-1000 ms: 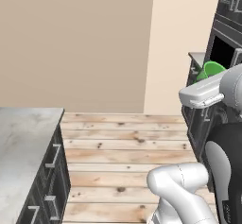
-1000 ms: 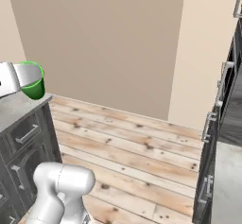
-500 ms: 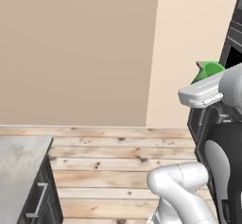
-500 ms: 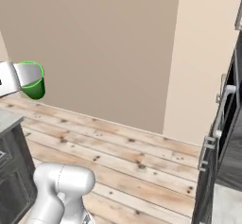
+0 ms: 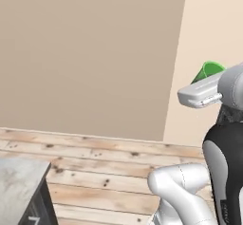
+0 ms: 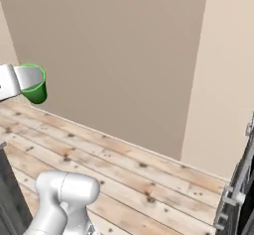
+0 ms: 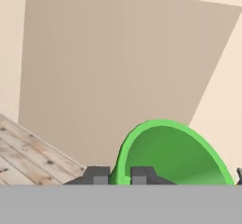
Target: Open the cabinet directly in front. Then move the liquor and the cup to the dining counter with the candle on it.
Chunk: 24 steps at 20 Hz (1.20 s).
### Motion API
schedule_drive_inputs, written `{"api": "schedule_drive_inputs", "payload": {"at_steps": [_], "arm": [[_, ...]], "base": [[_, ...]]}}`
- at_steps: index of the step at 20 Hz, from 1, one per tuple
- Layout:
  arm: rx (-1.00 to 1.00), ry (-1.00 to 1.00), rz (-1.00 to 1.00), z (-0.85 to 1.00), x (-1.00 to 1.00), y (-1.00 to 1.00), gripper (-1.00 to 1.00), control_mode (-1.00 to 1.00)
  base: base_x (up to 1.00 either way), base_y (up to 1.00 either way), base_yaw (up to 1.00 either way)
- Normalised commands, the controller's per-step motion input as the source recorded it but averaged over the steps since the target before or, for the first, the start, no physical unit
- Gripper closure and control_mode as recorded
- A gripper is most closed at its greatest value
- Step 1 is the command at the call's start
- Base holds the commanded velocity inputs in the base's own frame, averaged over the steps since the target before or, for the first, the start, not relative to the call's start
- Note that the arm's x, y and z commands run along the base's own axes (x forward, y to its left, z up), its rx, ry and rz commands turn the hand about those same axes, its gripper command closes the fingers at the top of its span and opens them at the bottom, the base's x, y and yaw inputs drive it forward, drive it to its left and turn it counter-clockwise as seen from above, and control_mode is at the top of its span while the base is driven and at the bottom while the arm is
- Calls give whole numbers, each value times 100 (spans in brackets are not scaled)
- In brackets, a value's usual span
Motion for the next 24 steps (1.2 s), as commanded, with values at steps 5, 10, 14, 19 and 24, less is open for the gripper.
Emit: {"api": "schedule_drive_inputs", "payload": {"at_steps": [5,10,14,19,24], "arm": [[0,0,0,0,0,0,100,100],[0,0,0,0,0,0,100,100],[0,0,0,0,0,0,100,100],[0,0,0,0,0,0,100,100],[0,0,0,0,0,0,100,100]], "base": [[75,0,54],[75,0,60],[78,-3,60],[80,-26,54],[49,-71,33]]}}
